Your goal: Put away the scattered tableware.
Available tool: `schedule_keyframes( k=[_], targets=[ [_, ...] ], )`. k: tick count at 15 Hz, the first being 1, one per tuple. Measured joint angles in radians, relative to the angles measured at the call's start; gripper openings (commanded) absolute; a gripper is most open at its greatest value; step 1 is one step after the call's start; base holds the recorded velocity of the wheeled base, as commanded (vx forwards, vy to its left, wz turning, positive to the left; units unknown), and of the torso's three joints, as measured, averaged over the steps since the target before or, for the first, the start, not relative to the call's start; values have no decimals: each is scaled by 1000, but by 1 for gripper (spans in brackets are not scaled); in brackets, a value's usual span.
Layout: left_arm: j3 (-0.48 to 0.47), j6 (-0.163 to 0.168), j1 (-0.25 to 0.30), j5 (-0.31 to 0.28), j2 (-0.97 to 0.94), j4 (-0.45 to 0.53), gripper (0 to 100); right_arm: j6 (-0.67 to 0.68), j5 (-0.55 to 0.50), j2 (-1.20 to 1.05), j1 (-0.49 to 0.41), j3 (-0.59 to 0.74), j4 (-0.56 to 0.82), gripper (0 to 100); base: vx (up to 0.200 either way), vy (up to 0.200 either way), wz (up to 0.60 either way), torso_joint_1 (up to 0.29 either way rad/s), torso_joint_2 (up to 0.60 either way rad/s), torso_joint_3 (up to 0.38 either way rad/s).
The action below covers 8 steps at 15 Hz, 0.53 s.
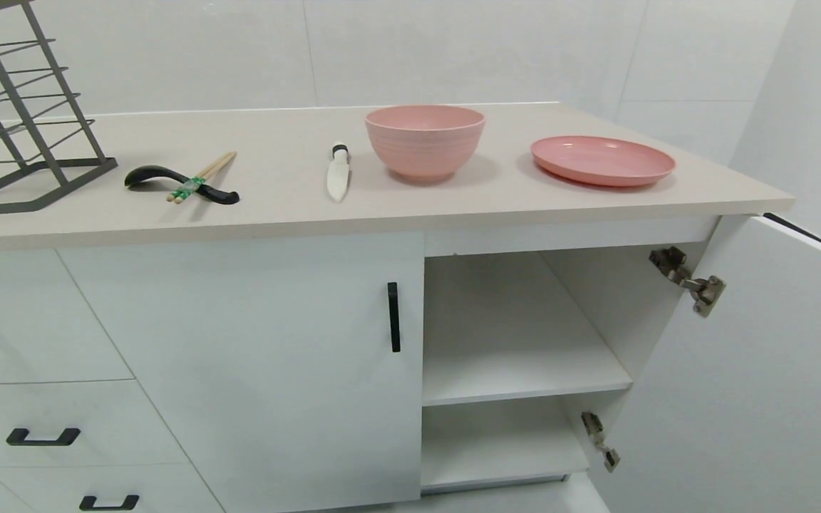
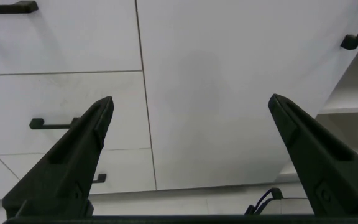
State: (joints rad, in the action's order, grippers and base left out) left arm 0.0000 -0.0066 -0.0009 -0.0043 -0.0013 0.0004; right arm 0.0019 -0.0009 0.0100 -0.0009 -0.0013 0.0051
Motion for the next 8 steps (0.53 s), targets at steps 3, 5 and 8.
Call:
schedule_keyframes(
  k=[3,5,8],
  targets=[
    [0,-1,1,0,0,0,100,0,-2,0,-1,0,0,100,0,0,0,41,-63,-11],
    [0,-1,1,0,0,-2,100,0,-3,0,-1,-1,-2,100,0,0,0,207,-83,-63],
    [0,-1,1,0,0,1,100,0,-2,0,-1,0,1,100,0,0,0,253,-189,-162]
  ],
)
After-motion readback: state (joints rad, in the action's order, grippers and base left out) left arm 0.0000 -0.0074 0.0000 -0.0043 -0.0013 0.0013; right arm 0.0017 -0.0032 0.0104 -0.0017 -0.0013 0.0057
